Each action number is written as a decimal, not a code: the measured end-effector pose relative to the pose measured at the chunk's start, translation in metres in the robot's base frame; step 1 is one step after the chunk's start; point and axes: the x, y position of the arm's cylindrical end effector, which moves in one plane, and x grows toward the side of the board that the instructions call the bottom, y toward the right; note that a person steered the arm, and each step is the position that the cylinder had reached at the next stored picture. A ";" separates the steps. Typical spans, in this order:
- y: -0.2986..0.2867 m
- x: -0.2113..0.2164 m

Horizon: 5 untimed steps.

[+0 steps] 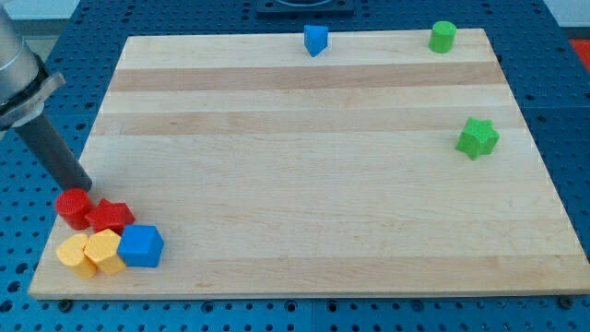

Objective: Move your arm left to the blue triangle

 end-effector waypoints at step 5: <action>0.082 -0.096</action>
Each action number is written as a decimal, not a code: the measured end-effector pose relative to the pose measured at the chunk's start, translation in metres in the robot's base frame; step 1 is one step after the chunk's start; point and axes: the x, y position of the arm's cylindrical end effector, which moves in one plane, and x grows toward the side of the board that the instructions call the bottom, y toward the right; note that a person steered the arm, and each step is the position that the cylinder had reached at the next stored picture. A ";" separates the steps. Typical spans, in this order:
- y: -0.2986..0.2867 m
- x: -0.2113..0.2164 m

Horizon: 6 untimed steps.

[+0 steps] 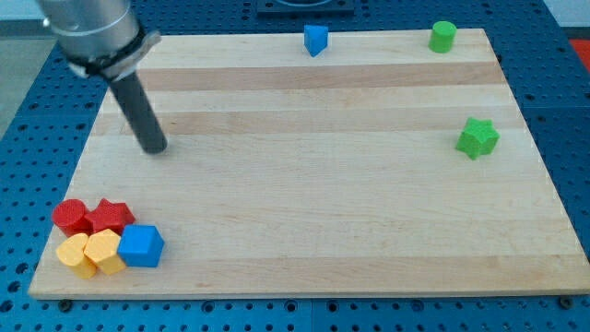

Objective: Move your arm left to the blue triangle

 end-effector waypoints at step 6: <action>0.132 -0.212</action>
